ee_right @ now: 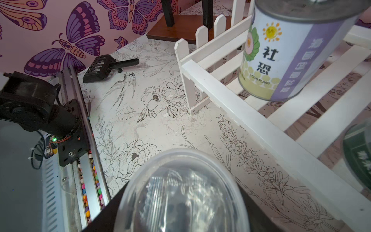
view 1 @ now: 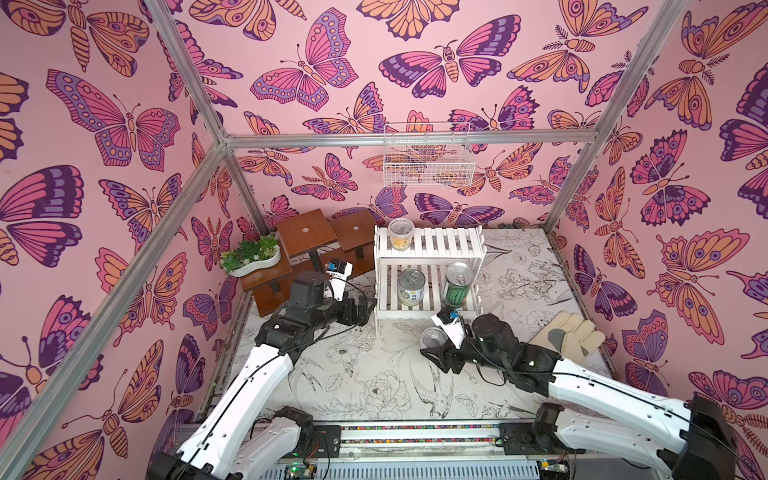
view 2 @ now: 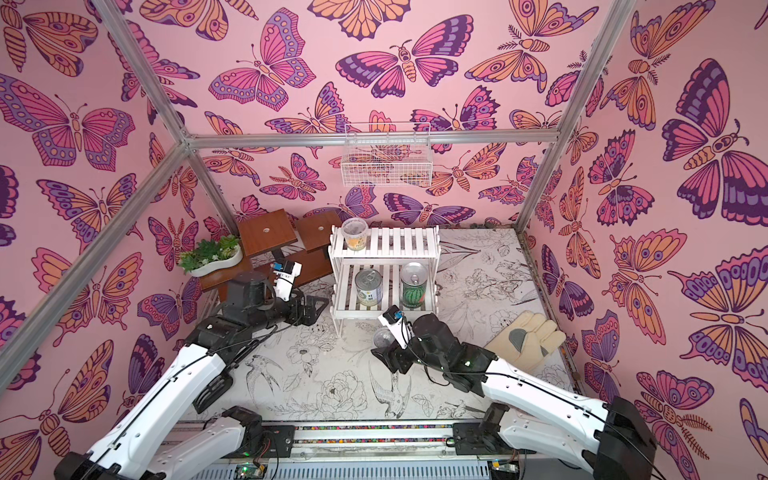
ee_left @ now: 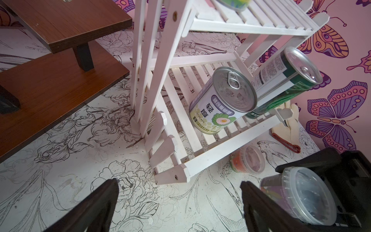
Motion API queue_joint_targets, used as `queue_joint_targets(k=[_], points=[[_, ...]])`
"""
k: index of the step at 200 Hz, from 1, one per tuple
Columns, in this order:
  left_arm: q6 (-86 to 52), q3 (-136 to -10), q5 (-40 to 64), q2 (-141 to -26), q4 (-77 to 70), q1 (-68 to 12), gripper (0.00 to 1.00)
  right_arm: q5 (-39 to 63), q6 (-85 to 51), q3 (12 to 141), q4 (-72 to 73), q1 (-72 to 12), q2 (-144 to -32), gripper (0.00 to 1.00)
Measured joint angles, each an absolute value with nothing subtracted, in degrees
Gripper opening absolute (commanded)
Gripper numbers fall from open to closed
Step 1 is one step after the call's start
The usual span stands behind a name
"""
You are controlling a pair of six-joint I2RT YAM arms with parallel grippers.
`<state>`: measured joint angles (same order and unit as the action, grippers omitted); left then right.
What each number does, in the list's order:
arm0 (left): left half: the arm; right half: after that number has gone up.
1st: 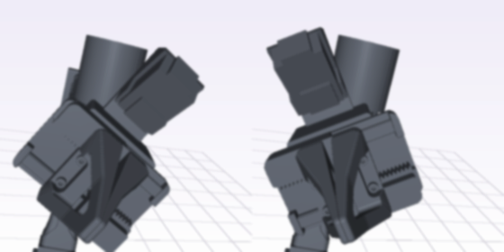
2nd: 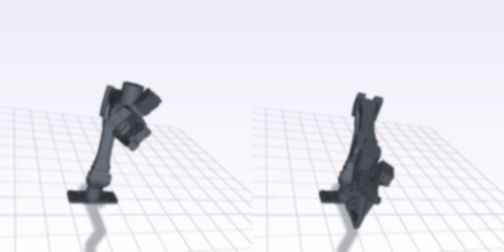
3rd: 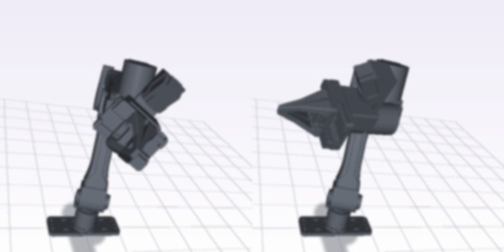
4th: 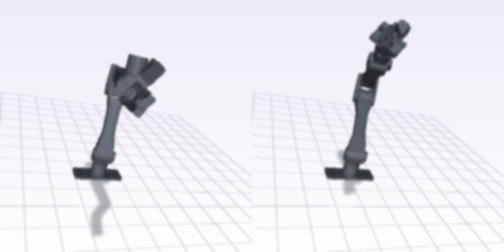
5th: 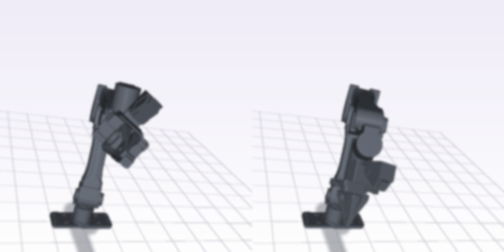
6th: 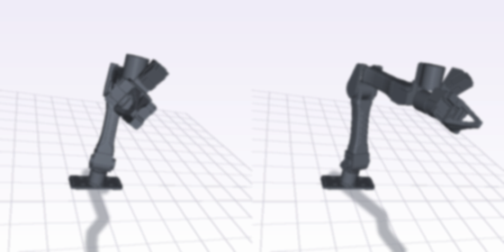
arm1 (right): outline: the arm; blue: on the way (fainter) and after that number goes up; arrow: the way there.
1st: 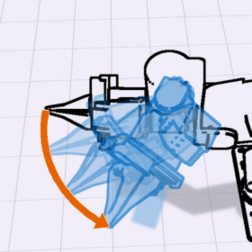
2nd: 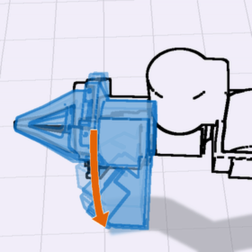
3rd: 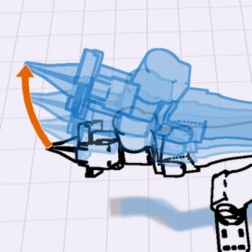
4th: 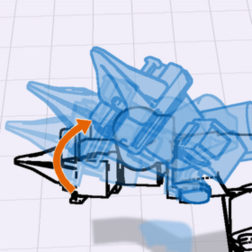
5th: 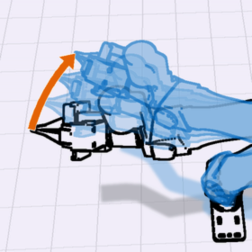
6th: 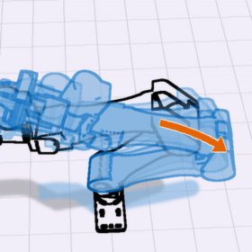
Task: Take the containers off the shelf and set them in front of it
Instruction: Place the container at the center of the board.
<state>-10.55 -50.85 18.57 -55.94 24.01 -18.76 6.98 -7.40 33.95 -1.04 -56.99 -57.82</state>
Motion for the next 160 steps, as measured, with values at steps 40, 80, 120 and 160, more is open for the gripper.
queue_joint_targets(k=[40,80,120,160], points=[[-10.5,-50.8,18.4,-55.9,24.0,-18.8,1.0,2.5,-7.8,31.3,6.3,-59.7,-62.8,0.57],[-10.5,-50.8,18.3,-55.9,24.0,-18.8,1.0,-1.6,-8.3,28.6,12.9,-61.1,-66.9,0.56],[-10.5,-50.7,18.0,-55.9,24.0,-18.8,1.0,-5.0,-8.6,27.3,19.1,-62.2,-71.5,0.56],[-10.5,-50.7,18.0,-55.9,24.0,-18.8,1.0,-7.5,-8.8,26.9,23.9,-62.3,-76.3,0.56]])
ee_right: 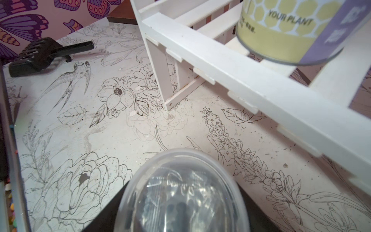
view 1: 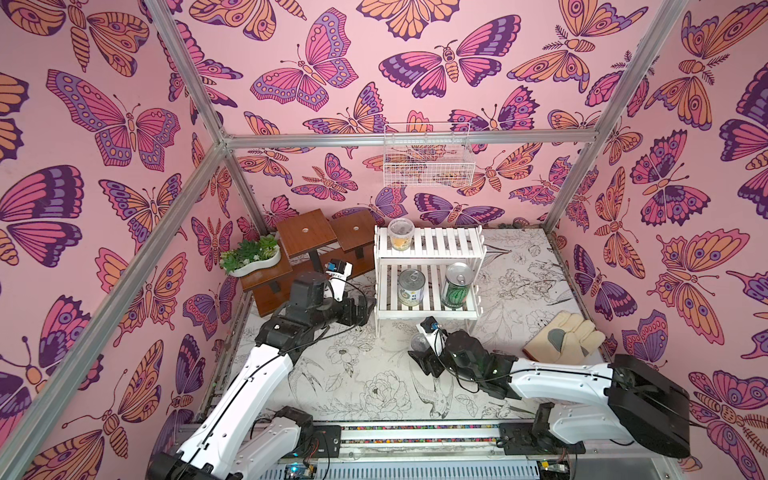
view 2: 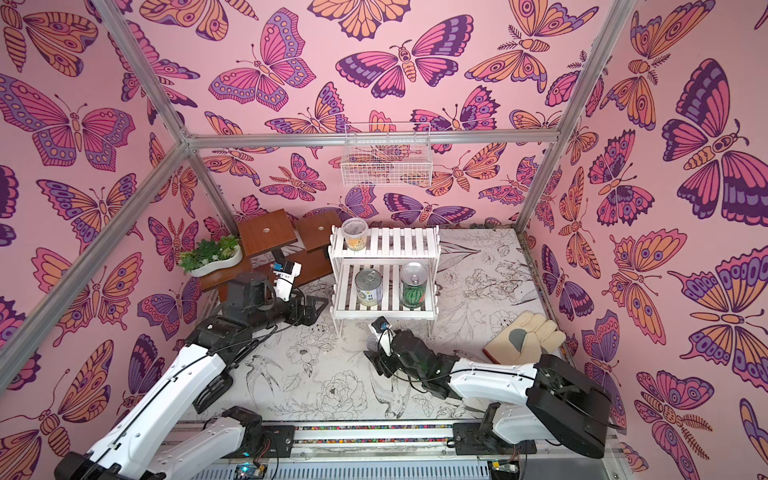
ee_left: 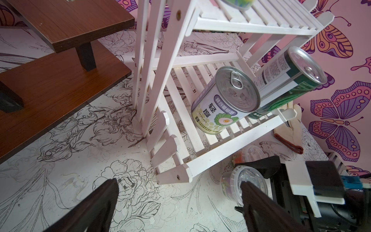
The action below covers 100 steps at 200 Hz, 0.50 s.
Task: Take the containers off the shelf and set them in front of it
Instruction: Place the container at the center of the board.
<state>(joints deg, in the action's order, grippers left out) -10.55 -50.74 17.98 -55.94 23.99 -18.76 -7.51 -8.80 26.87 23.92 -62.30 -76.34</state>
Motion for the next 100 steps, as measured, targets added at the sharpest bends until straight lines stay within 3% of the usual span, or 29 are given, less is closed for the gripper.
queue_joint_targets(k=[100], points=[[-10.5,-50.7,18.0,-55.9,24.0,-18.8,1.0,-10.8,-9.4,27.0,33.1,-62.4,-85.8,0.57]])
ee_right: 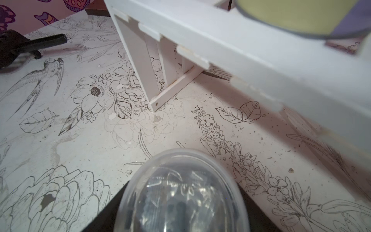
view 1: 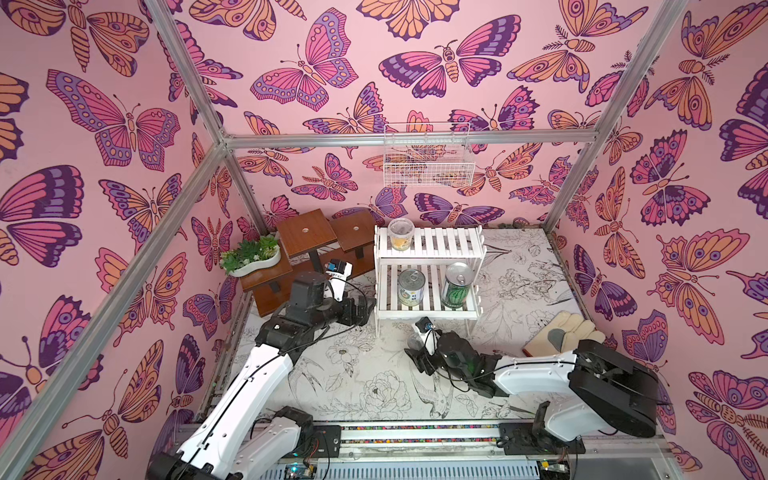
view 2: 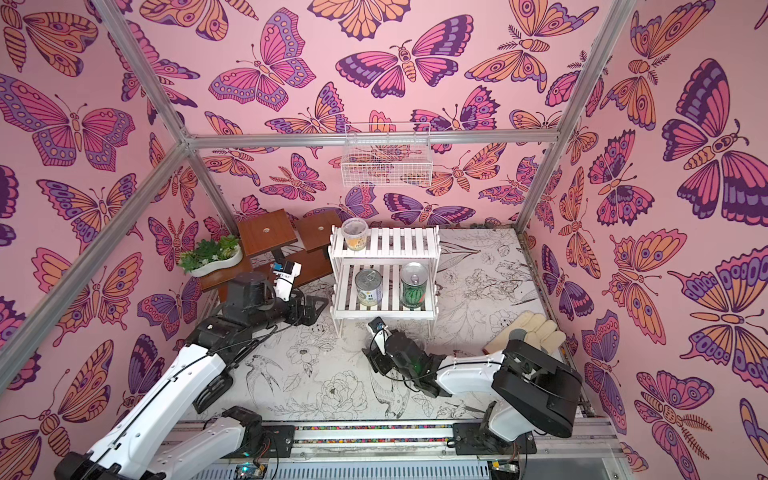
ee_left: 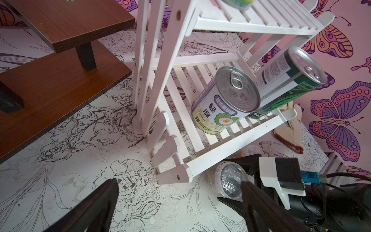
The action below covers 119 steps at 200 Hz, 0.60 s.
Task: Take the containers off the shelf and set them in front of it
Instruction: Place the container at the center of the board.
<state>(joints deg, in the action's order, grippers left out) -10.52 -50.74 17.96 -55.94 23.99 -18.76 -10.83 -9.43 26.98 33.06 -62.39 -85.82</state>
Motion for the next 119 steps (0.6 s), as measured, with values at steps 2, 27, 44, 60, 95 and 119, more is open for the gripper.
queue_joint_targets(k=[2,27,44,60,95,119], points=[[-10.5,-50.7,18.0,-55.9,24.0,-18.8,1.0,-10.9,-9.5,27.0,33.2,-62.4,-86.0,0.57],[-10.5,-50.7,18.0,-55.9,24.0,-18.8,1.0,-11.4,-10.1,27.2,33.9,-62.4,-87.6,0.59],[-10.5,-50.7,18.0,-55.9,24.0,-18.8,1.0,-11.6,-10.6,27.2,33.8,-62.4,-88.8,0.62],[-10.5,-50.7,18.0,-55.9,24.0,-18.8,1.0,-11.6,-10.7,27.2,33.8,-62.4,-89.3,0.67],[-10.5,-50.7,18.0,-55.9,24.0,-18.8,1.0,-11.8,-10.8,27.4,33.3,-62.4,-89.3,0.76],[-10.5,-50.7,18.0,-55.9,24.0,-18.8,1.0,-12.0,-11.0,27.6,32.9,-62.4,-89.3,0.8]])
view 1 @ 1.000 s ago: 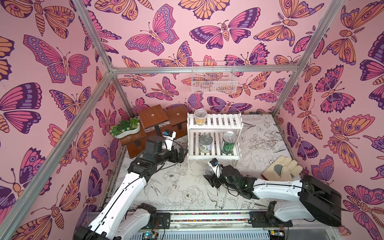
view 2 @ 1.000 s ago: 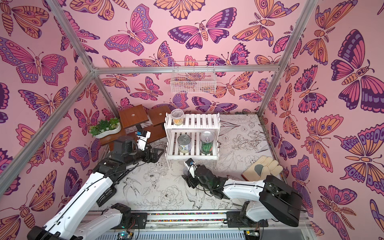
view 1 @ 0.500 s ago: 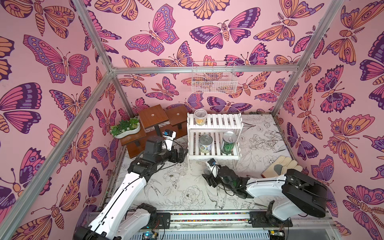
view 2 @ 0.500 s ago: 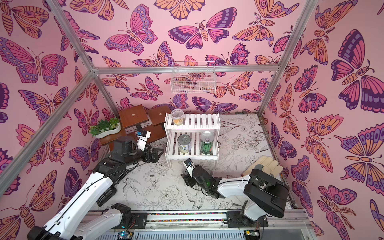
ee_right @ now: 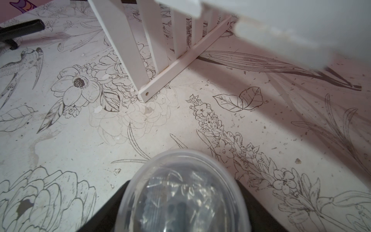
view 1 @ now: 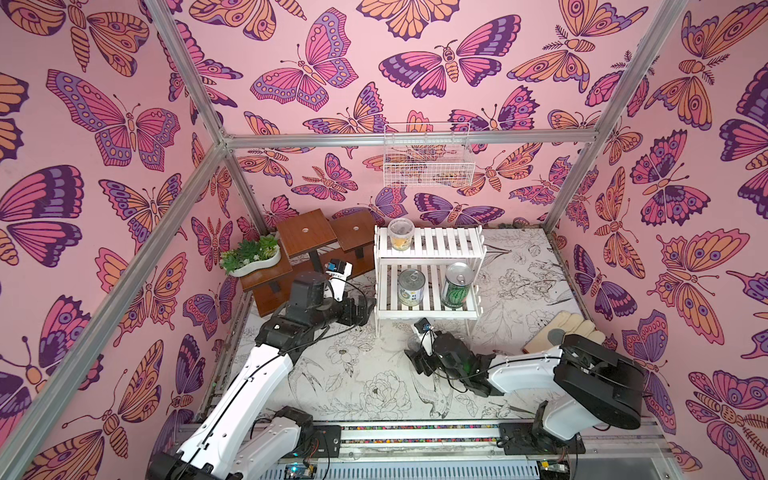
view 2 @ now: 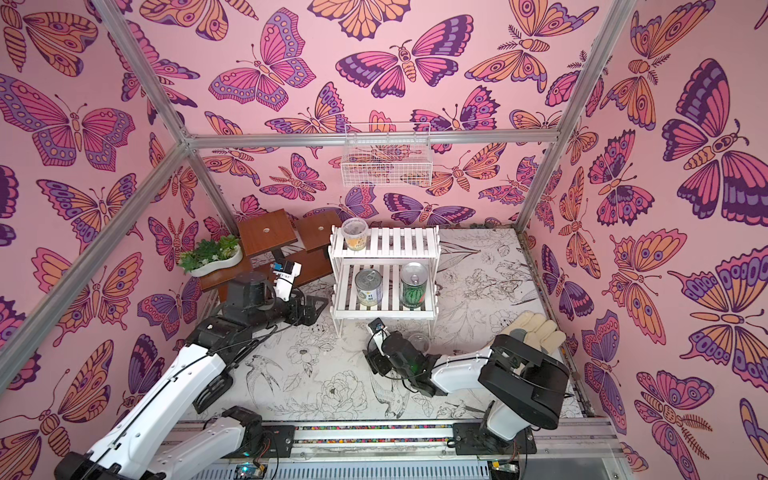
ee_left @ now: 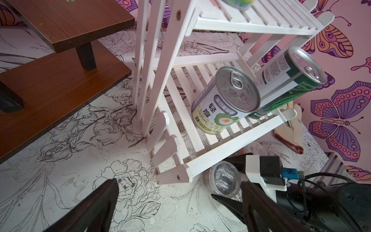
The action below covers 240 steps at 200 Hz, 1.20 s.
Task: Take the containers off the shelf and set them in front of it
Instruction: Place the container at the center of the board.
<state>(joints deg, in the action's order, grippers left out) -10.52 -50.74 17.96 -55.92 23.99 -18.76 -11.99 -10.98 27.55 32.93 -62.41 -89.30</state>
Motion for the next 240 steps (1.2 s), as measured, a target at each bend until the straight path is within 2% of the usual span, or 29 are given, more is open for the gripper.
queue_joint_targets(k=[99,149,240], points=[[-10.4,-51.0,18.0,-55.6,24.1,-18.8,1.0,-12.0,-12.1,30.4,26.4,-63.0,-84.2,0.87],[-8.9,-57.7,18.5,-59.5,23.9,-18.8,1.0,-13.4,-13.5,34.6,17.0,-66.0,-79.3,0.89],[-3.0,-70.4,23.4,-69.1,23.9,-19.2,1.0,-14.1,-16.1,38.1,-4.0,-66.0,-58.3,0.97]])
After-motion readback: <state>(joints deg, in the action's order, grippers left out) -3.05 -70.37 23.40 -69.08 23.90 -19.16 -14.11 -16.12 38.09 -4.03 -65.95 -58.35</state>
